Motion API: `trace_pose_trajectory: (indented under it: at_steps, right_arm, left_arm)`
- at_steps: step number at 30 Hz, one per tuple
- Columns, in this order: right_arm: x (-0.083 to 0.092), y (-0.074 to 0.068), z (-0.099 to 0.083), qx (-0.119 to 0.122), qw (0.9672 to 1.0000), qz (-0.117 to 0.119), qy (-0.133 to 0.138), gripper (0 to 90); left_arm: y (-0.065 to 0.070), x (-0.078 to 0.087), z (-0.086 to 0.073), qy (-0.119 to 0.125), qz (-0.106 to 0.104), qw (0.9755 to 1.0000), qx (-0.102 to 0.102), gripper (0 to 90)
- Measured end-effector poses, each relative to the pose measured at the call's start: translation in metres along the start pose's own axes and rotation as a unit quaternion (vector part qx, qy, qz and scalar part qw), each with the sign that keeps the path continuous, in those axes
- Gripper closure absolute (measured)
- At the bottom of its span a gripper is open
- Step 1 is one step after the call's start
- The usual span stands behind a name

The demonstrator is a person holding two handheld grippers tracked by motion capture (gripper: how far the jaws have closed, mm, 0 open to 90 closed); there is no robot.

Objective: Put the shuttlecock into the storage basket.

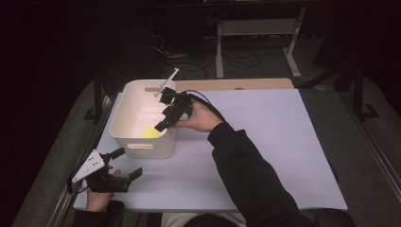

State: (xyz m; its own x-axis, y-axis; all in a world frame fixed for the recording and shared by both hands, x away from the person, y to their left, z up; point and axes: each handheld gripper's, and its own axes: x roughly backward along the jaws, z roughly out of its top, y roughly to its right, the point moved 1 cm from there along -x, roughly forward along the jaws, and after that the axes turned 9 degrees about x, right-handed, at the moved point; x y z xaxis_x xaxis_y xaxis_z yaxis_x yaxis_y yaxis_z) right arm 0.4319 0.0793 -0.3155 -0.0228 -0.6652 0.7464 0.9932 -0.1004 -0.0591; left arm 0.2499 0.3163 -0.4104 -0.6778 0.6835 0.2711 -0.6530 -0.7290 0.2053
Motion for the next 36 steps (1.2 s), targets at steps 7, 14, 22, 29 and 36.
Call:
trace_pose_trajectory:
  at_steps: [7,14,22,29,36]
  right_arm:
    - [0.010,-0.001,-0.003,0.002,0.9997,-0.008,0.024,12.4]
    - [0.019,-0.004,-0.007,0.006,0.9993,-0.013,0.033,2.1]
    - [0.029,-0.007,-0.013,0.008,0.9987,-0.028,0.042,0.0]
    - [0.038,-0.009,-0.019,0.011,0.9981,-0.036,0.048,0.0]
    - [0.047,-0.011,-0.027,0.010,0.9976,-0.043,0.054,0.0]
  left_arm:
    - [0.000,0.000,0.000,0.000,0.000,1.0000,0.000,0.0]
    - [0.000,0.000,0.000,0.001,0.000,1.0000,0.001,0.0]
    - [0.000,0.000,0.000,0.000,0.001,1.0000,0.001,0.0]
    - [0.000,0.000,0.000,0.000,0.001,1.0000,0.002,0.0]
    - [0.000,0.000,0.000,0.001,0.001,1.0000,0.002,0.0]
